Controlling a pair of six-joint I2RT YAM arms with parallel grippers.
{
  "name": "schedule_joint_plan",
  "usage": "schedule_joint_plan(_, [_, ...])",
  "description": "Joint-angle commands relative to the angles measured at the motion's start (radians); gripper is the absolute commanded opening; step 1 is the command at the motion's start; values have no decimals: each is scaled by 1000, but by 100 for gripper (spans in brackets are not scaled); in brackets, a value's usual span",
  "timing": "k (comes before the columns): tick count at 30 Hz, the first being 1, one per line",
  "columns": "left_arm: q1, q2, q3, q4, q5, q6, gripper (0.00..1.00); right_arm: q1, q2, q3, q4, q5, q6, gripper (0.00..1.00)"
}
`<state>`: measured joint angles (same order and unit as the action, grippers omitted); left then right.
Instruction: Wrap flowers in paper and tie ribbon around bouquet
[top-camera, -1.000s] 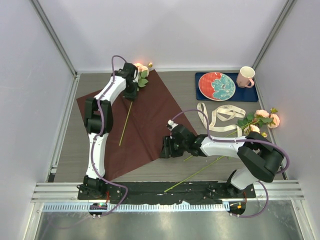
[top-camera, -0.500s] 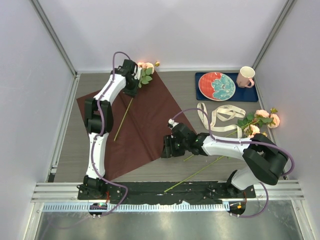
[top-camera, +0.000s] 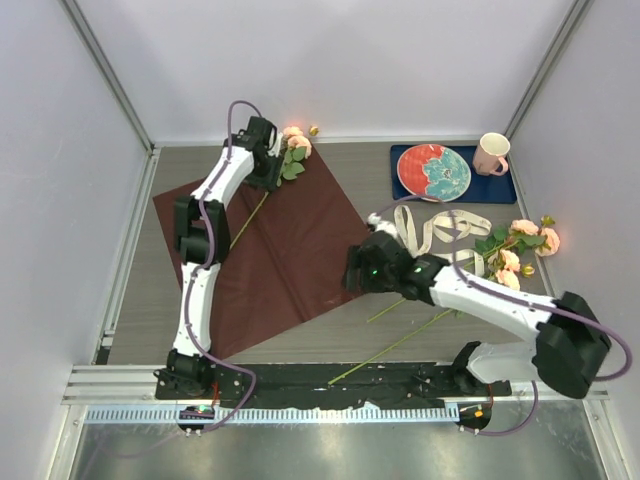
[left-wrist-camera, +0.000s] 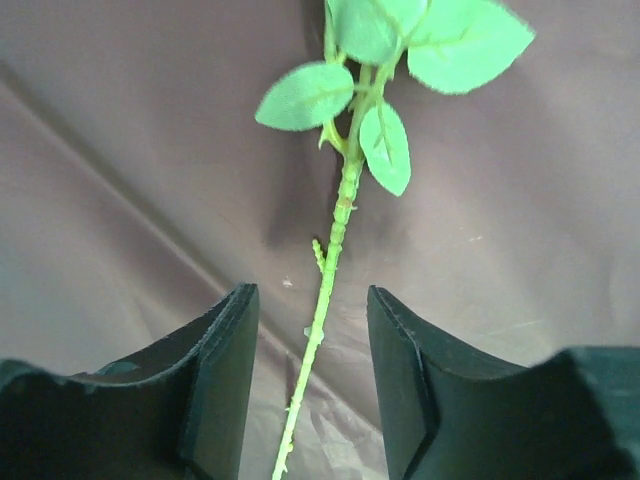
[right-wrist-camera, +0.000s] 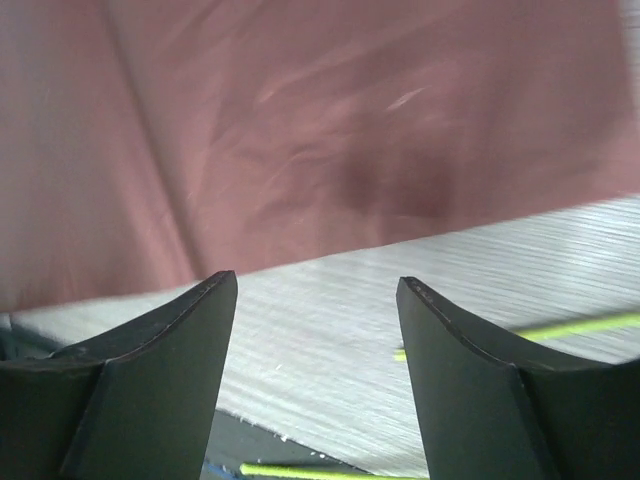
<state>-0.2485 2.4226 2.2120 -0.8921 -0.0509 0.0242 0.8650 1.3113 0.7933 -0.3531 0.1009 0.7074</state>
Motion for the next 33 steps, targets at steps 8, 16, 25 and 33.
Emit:
schedule_joint_plan(8, [-69,-347,-96,47,206,-273,55,-550,-259,-75,-300,164,135,75])
schedule_joint_plan(16, [-438,-692,-521,180,217,-337,55,-777,-182,-26,-339,174,96,72])
schedule_joint_plan(25, [-777,-870,-912,361,168,-435,56,-814,-9,-9,-254,198,112,64])
schedule_joint_plan(33, [-865,-818,-997,487,189,-435,57,-816,-148,-37,-414,313,119,75])
